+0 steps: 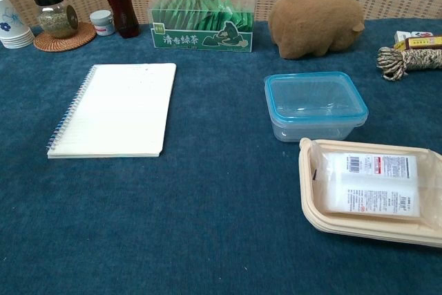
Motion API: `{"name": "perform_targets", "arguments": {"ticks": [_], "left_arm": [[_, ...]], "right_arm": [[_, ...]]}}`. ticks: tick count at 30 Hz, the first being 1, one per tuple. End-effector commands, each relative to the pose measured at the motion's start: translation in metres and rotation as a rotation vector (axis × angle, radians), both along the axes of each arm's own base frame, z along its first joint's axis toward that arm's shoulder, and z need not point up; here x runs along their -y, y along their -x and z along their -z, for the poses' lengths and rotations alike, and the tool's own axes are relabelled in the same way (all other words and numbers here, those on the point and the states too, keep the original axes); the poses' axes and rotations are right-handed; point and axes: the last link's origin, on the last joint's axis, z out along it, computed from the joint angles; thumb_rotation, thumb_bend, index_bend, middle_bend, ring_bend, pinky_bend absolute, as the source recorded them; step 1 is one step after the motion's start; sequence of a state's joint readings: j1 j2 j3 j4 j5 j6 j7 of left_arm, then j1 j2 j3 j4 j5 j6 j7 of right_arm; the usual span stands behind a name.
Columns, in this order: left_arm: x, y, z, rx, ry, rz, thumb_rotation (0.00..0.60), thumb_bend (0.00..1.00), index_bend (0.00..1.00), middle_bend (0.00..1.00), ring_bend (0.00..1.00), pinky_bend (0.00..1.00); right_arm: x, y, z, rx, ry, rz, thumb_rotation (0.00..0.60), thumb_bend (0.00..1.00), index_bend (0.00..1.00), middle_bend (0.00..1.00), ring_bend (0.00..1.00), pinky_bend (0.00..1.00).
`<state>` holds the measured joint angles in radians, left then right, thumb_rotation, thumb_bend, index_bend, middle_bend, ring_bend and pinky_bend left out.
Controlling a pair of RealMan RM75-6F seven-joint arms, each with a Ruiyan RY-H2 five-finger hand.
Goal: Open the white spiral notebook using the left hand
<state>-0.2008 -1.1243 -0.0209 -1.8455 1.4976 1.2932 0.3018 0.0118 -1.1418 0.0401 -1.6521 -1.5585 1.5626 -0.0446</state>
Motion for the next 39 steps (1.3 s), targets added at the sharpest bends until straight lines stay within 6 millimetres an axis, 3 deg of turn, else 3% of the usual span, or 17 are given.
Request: {"name": "perform_targets", "arguments": {"ticks": [1, 6, 12, 19, 27, 39], "left_arm": [[-0.017, -0.018, 0.020, -0.001, 0.057, 0.032, 0.600, 0.28, 0.20, 0.08, 0.02, 0.00], [-0.028, -0.034, 0.042, -0.005, 0.126, 0.062, 0.600, 0.28, 0.20, 0.05, 0.01, 0.00], [-0.032, -0.043, 0.049, 0.006, 0.121, 0.075, 0.600, 0.28, 0.19, 0.05, 0.01, 0.00], [-0.030, -0.035, 0.047, 0.005, 0.098, 0.047, 0.600, 0.28, 0.18, 0.05, 0.00, 0.00], [-0.034, -0.035, 0.063, -0.014, 0.131, 0.055, 0.600, 0.28, 0.17, 0.04, 0.00, 0.00], [-0.058, -0.054, 0.113, -0.029, 0.213, 0.088, 0.600, 0.28, 0.18, 0.04, 0.00, 0.00]], "right_arm": [[-0.003, 0.002, -0.002, -0.001, 0.006, 0.008, 0.600, 0.31, 0.30, 0.21, 0.09, 0.12], [-0.007, 0.005, -0.006, -0.002, 0.016, 0.021, 0.600, 0.31, 0.30, 0.21, 0.09, 0.12], [-0.008, 0.009, -0.008, -0.004, 0.025, 0.031, 0.600, 0.31, 0.30, 0.21, 0.09, 0.12], [-0.003, 0.008, -0.007, -0.004, 0.020, 0.023, 0.600, 0.31, 0.30, 0.21, 0.09, 0.12], [-0.003, 0.008, -0.007, -0.002, 0.022, 0.020, 0.600, 0.31, 0.30, 0.21, 0.09, 0.12], [-0.012, 0.018, -0.013, -0.004, 0.043, 0.060, 0.600, 0.31, 0.30, 0.21, 0.09, 0.12]]}}
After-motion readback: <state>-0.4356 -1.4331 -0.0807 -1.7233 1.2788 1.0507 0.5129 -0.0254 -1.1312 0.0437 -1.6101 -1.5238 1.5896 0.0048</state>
